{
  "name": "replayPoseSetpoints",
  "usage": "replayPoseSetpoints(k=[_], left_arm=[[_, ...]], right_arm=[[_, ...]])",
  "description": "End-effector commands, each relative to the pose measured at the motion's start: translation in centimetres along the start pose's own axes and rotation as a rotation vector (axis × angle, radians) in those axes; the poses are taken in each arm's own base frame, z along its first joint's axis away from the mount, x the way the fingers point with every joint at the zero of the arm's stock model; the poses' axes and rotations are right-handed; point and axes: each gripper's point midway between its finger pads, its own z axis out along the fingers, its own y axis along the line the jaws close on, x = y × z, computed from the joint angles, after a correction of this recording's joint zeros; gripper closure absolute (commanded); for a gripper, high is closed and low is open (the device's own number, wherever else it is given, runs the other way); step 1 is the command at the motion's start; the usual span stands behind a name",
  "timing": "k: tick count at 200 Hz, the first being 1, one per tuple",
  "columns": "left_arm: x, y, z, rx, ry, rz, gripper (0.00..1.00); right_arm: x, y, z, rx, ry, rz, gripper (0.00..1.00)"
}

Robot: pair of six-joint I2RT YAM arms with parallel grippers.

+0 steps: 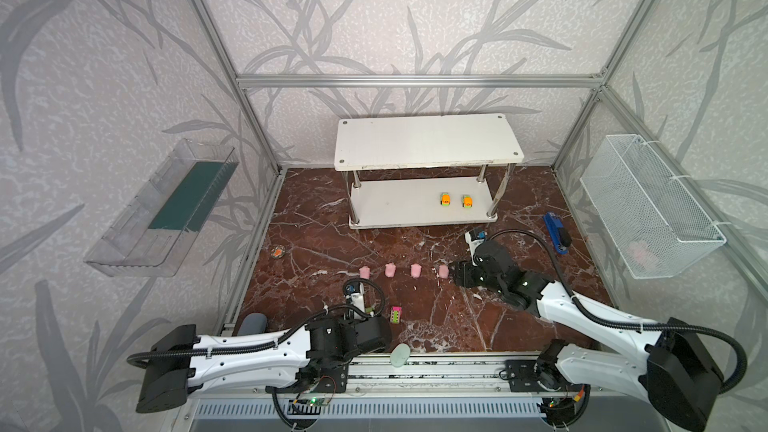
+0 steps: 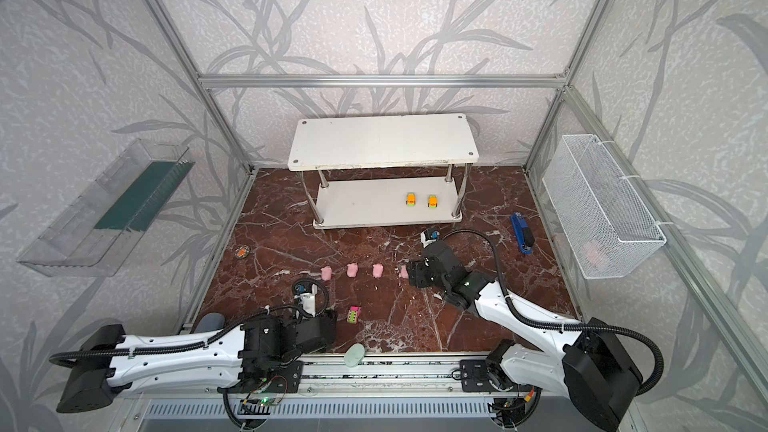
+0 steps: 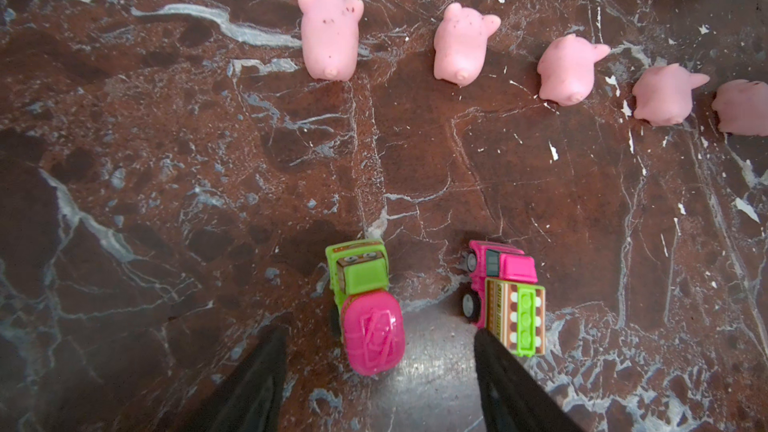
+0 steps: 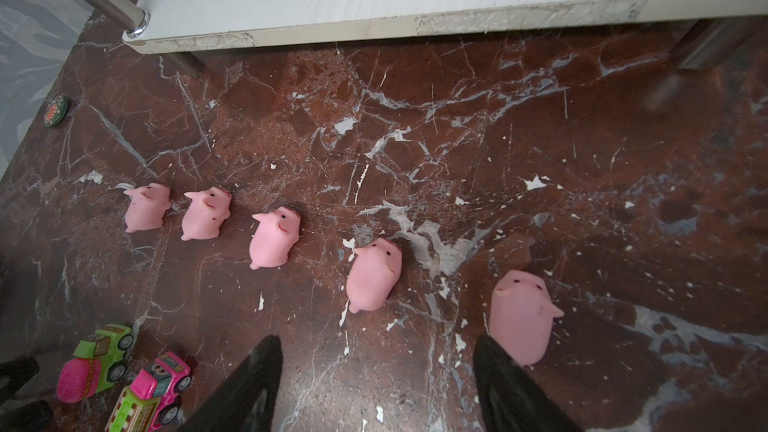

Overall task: Place and organize the plastic toys onto the shelf
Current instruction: 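Withdraw the right gripper from the shelf while the left gripper reaches toward the pink-and-green trucks, then lower the left gripper and grasp the pink-and-green truck with green cab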

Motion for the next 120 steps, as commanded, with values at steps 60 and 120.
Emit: replayPoseSetpoints(k=[60, 120], left_arm=[[0.8, 0.9, 1.5, -0.049, -0.013, -0.032, 0.38], [0.5, 0.9, 1.9, -0.063, -0.035, -0.025, 0.45]], right_arm=[[0.2, 0.2, 1.0, -0.032, 0.007, 0.040, 0.27], [0.7, -0.4, 1.2, -0.021, 0.018, 0.045, 0.27]])
